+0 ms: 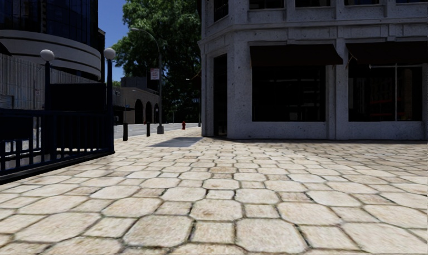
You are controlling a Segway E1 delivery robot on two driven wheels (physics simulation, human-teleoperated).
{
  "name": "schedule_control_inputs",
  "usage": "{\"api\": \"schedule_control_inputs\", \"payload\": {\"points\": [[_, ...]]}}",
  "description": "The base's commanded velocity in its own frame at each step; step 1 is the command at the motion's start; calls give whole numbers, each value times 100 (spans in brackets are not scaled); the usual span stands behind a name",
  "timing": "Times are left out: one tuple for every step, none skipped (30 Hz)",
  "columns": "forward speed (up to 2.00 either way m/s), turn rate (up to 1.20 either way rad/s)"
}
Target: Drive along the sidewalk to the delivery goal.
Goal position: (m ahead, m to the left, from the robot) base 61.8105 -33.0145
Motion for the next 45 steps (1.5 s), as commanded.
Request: {"api": "schedule_control_inputs", "payload": {"points": [[200,31],[200,31],[200,32],[200,32],[200,32],[200,32],[200,32],[200,32],[200,32],[200,32],[200,32],[200,32],[200,32],[200,32],[200,32],[200,32],[200,32],[200,32],[200,32],[200,32],[200,32],[200,32],[200,32],[200,32],[200,32],[200,25],[200,25],[200,20],[200,12],[200,0],[200,0],[200,0],[200,0],[200,0],[200,0],[200,0],[200,0],[200,0],[200,0],[200,0],[200,0],[200,0],[200,0],[200,0],[200,0]]}}
